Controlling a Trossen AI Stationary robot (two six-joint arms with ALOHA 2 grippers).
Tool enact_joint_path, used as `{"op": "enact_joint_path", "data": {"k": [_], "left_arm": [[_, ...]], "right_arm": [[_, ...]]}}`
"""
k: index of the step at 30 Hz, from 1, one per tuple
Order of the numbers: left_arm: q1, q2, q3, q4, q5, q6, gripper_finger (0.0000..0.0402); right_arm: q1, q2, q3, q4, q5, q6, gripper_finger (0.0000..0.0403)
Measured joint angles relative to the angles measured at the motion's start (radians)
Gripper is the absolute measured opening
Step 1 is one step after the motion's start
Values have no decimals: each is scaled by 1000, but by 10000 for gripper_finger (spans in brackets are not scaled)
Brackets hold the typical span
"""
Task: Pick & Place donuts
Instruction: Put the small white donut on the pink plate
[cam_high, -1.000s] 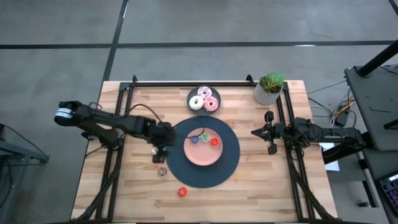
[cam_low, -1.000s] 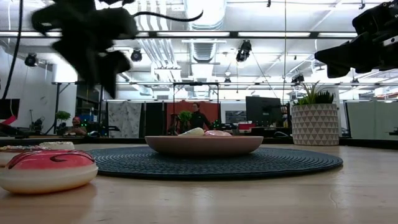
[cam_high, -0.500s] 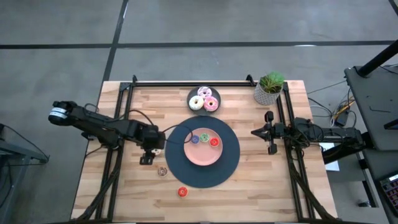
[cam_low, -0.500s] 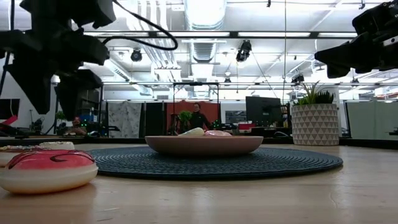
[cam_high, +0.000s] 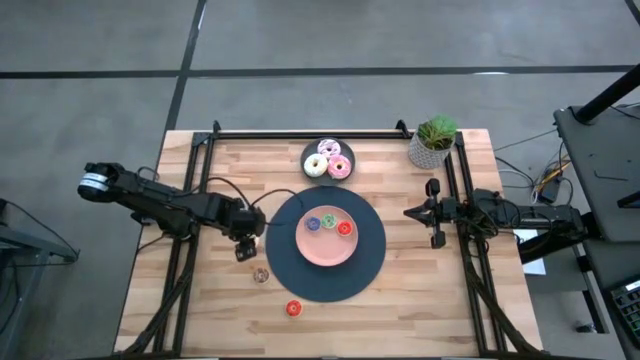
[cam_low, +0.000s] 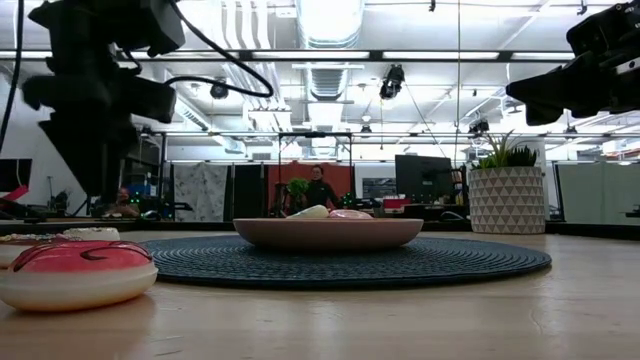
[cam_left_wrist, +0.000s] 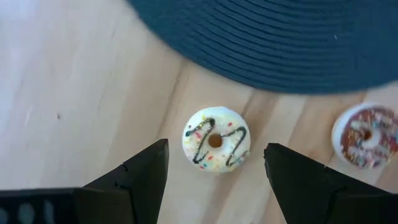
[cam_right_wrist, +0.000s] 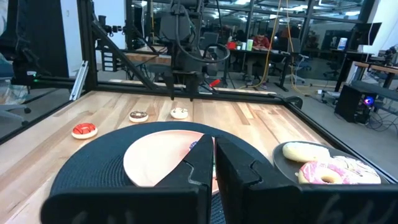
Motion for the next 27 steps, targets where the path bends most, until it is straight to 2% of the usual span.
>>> {"op": "enact_joint_path", "data": {"k": [3, 9, 14, 18, 27], "left_arm": [[6, 0, 0, -1, 0, -132, 236], [13, 0, 0, -1, 0, -513, 236], [17, 1, 0, -31, 1, -746, 236], [17, 12, 0, -36, 1, -829, 236], [17, 81, 0, -37, 49, -854, 236]], "right_arm": [[0, 0, 0, 0, 0, 0, 8], [0, 0, 0, 0, 0, 0, 8], [0, 0, 0, 0, 0, 0, 8], [0, 0, 0, 0, 0, 0, 8], [0, 0, 0, 0, 0, 0, 8]]}}
